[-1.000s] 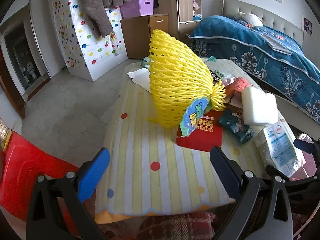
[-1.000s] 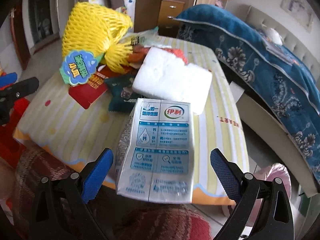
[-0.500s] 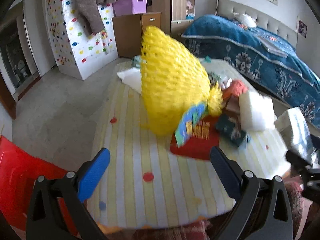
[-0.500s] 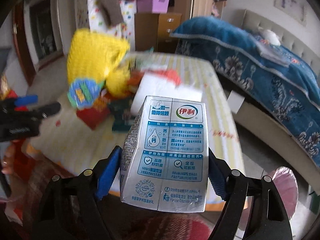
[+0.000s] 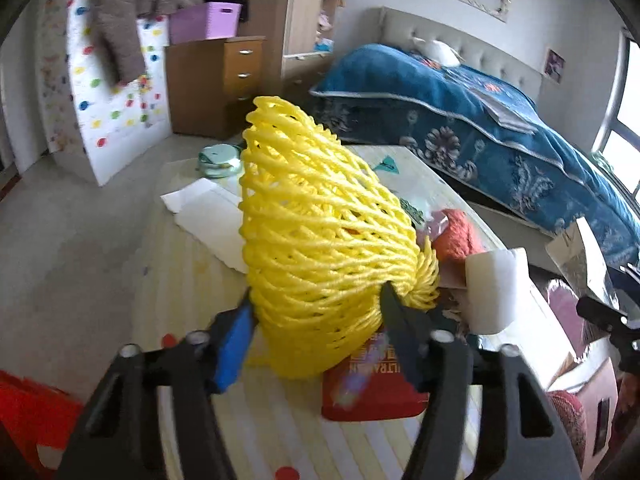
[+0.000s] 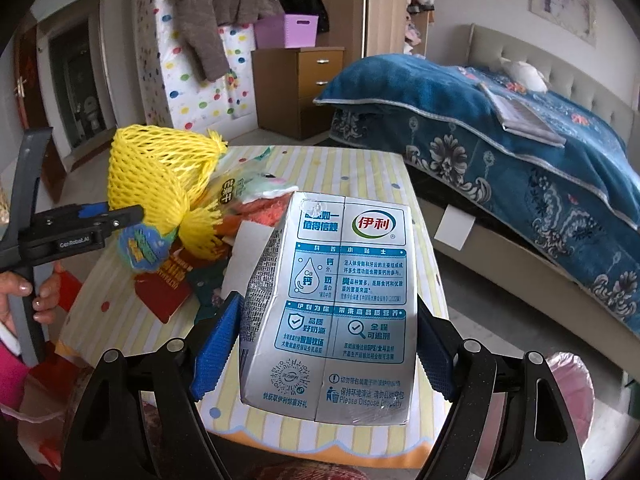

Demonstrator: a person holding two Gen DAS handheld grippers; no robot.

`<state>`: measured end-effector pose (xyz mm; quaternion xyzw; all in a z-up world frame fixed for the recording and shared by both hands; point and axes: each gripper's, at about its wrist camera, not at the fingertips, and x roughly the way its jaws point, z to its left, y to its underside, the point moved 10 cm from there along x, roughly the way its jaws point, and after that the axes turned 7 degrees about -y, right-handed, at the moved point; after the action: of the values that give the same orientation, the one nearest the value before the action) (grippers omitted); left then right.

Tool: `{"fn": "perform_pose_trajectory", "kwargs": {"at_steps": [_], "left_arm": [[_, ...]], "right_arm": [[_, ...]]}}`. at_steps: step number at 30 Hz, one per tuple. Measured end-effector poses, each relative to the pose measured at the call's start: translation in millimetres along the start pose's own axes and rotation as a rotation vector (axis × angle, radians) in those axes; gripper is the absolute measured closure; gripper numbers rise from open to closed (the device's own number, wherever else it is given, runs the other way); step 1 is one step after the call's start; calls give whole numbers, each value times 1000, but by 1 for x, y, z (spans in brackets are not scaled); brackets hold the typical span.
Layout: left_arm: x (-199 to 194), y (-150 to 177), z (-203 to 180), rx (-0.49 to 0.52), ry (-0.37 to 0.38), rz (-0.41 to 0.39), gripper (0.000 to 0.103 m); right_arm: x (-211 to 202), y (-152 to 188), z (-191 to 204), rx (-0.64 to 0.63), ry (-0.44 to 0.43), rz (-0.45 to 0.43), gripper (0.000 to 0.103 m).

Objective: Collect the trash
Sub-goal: 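Carry the yellow foam net with the left tool to the pink bin and release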

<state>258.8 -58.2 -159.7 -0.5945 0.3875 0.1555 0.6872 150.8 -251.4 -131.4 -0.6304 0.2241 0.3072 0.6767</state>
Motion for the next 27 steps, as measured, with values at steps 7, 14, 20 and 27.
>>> {"fn": "perform_pose_trajectory", "kwargs": {"at_steps": [7, 14, 20, 27], "left_arm": [[-41, -5, -4, 44, -99, -105, 89], [-129, -29, -53, 90, -60, -298, 90], [-144, -38, -153, 178, 111, -342, 90], [-101, -26, -291, 306, 272, -273, 90]], "right_arm": [[-16, 0, -2, 5, 18, -36, 23], [-66, 9, -32, 49, 101, -129, 23], [-116, 43, -102, 146, 242, -138, 23], [-155, 120, -207, 298, 430, -78, 23]]}}
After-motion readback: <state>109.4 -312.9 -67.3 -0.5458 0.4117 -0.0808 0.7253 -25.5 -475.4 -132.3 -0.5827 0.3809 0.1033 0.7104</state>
